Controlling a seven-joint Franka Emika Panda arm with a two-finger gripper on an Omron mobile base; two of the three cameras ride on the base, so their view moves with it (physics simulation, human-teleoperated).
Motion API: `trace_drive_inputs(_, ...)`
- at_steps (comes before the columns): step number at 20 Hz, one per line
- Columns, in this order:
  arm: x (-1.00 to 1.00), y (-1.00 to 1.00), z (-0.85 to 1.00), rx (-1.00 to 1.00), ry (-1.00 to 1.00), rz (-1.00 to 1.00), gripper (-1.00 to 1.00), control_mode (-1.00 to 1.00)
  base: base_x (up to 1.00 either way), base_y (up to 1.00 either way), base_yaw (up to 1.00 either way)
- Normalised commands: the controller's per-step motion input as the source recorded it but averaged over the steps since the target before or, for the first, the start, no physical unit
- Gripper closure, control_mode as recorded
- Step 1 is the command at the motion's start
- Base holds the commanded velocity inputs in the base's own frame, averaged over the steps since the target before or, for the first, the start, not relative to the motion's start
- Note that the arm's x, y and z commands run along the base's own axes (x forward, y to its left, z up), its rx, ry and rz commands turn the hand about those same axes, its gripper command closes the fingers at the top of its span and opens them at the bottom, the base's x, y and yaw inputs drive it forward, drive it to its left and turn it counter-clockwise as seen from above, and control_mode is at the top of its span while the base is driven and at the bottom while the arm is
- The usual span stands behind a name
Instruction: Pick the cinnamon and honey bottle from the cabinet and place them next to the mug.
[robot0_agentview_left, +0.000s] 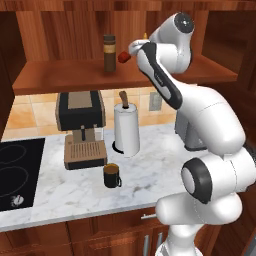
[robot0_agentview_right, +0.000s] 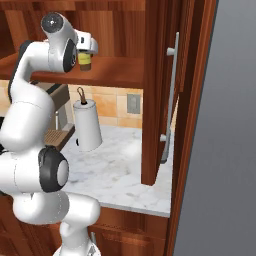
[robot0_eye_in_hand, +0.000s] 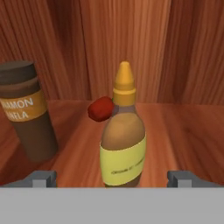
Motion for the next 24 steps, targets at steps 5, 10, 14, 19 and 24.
trace_drive_inputs(5, 0.18, 0.02, 0.0, 0.0, 0.08, 0.0, -1.0, -1.0, 0.0, 0.0, 0.0)
trace_drive_inputs(10, 0.03, 0.0, 0.0, 0.0, 0.12, 0.0, -1.0, -1.0, 0.0, 0.0, 0.0)
trace_drive_inputs(14, 0.0, 0.05, -0.01, -0.01, 0.06, 0.0, -1.0, -1.0, 0.0, 0.0, 0.0)
trace_drive_inputs(19, 0.0, 0.08, -0.17, -0.04, -0.01, 0.0, -1.0, -1.0, 0.0, 0.0, 0.0)
trace_drive_inputs(24, 0.02, 0.07, -0.11, -0.05, -0.02, 0.0, -1.0, -1.0, 0.0, 0.0, 0.0)
